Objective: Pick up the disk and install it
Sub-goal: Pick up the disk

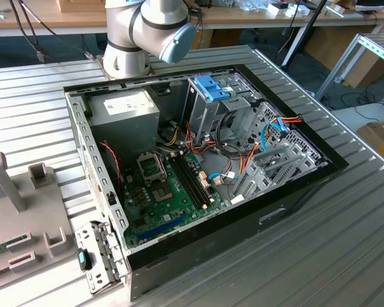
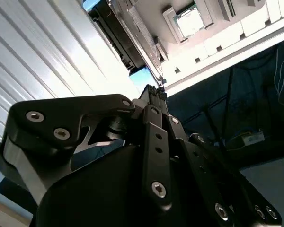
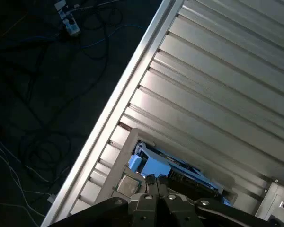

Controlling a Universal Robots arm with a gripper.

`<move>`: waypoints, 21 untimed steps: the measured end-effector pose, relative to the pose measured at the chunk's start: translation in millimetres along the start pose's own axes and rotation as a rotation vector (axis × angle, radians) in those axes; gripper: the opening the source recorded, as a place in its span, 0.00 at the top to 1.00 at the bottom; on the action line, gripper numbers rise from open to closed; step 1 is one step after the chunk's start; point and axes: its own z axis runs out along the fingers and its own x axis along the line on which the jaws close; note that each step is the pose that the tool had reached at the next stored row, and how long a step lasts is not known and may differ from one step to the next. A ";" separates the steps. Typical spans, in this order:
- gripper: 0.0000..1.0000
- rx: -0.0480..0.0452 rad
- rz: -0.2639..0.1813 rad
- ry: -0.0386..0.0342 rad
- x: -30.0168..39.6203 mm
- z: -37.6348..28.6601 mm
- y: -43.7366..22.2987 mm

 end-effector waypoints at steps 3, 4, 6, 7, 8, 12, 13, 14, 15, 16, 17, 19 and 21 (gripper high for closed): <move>0.89 0.0003 -0.054 0.0021 0.0 0.0 0.1; 0.89 0.0004 -0.081 0.0033 0.0 0.0 0.0; 0.89 0.0006 -0.115 0.0047 0.0 0.0 0.0; 0.89 0.0009 -0.172 0.0070 0.0 0.0 0.0; 0.89 0.0010 -0.198 0.0081 0.0 0.0 0.0; 0.89 0.0016 -0.313 0.0129 0.0 0.1 0.0; 0.89 0.0018 -0.351 0.0146 0.0 0.0 0.0; 0.89 0.0019 -0.373 0.0154 0.0 0.0 0.0; 0.89 0.0021 -0.407 0.0168 0.0 0.0 0.0; 0.89 0.0023 -0.446 0.0184 0.0 0.0 0.0; 0.89 0.0024 -0.477 0.0197 0.0 0.0 0.0; 0.89 0.0028 -0.539 0.0223 0.0 0.0 0.0; 0.89 0.0031 -0.600 0.0248 0.0 0.0 0.0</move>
